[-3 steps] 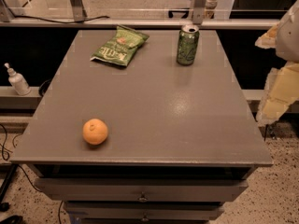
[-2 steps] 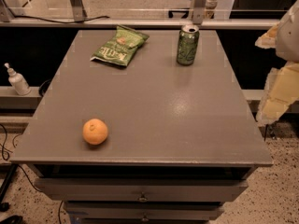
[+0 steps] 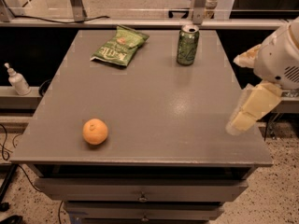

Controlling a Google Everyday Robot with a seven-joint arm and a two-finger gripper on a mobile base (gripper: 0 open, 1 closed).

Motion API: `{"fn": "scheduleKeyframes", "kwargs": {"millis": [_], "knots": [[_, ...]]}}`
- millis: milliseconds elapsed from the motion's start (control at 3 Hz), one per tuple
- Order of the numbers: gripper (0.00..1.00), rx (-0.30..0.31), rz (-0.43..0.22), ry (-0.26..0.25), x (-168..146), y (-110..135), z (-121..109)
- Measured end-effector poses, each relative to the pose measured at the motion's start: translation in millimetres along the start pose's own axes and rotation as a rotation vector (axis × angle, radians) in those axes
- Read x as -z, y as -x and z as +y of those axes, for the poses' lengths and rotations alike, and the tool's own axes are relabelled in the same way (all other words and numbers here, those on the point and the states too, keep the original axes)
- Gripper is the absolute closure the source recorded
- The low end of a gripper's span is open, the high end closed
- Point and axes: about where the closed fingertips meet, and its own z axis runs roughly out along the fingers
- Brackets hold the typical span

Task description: Move orange near green can

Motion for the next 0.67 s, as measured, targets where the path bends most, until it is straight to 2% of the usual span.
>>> {"fn": "scheduleKeyframes", "kwargs": {"millis": [333, 667], "knots": [[0.00, -0.023, -0.180, 0.037, -27, 36, 13], [0.00, -0.016, -0.353, 0.066, -48, 88, 35]]}}
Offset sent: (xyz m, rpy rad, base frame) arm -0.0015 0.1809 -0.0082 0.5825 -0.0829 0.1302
